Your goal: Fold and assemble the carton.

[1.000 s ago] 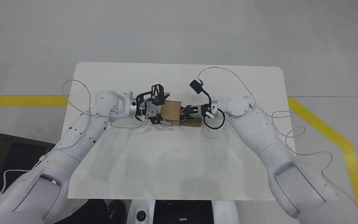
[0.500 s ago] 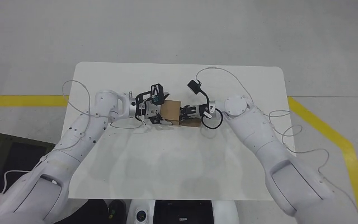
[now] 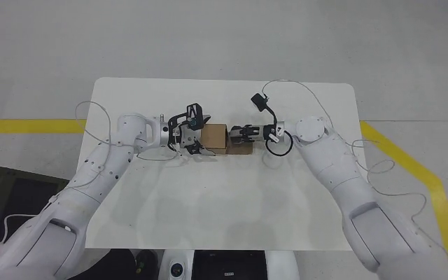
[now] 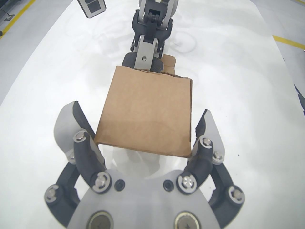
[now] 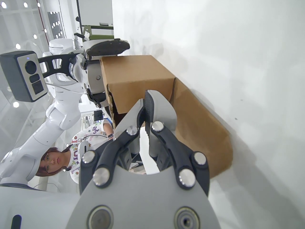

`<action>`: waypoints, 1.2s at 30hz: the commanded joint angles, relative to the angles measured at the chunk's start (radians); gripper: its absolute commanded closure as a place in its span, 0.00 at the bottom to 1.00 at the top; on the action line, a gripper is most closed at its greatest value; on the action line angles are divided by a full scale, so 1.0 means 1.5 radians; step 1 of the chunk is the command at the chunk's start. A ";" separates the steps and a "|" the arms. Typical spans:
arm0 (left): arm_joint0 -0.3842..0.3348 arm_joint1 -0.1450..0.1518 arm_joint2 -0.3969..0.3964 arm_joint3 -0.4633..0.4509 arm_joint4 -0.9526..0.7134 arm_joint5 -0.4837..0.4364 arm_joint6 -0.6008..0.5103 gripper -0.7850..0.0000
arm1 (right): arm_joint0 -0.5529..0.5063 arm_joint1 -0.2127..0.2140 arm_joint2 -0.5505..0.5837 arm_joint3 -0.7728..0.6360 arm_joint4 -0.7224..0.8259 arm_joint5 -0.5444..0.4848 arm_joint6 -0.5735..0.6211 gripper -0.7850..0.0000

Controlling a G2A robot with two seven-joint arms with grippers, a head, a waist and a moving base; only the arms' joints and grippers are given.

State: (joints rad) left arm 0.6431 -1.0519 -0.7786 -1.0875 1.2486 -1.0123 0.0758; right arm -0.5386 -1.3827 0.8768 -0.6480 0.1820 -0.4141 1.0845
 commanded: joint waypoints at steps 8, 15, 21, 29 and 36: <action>0.002 0.001 -0.005 -0.002 -0.006 0.000 -0.004 0.00 | -0.091 0.069 0.109 -0.185 -0.079 0.100 0.001 0.96; 0.003 0.001 -0.008 -0.004 -0.007 0.000 -0.006 0.00 | -0.202 0.113 0.195 -0.346 -0.142 0.207 0.007 0.88; 0.006 0.002 -0.010 -0.009 -0.006 0.000 -0.005 0.00 | -0.242 0.125 0.212 -0.398 -0.167 0.248 0.011 0.80; 0.008 0.003 -0.013 -0.013 -0.007 0.000 -0.006 0.00 | -0.214 0.117 0.173 -0.349 -0.160 0.231 0.005 0.77; 0.010 0.005 -0.014 -0.018 -0.007 0.000 -0.009 0.00 | -0.176 0.106 0.134 -0.291 -0.149 0.210 0.000 0.74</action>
State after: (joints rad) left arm 0.6579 -1.0452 -0.7998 -1.1131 1.2384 -1.0123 0.0635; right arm -0.8123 -1.2210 1.0865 -1.0996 -0.0464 -0.0943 1.0872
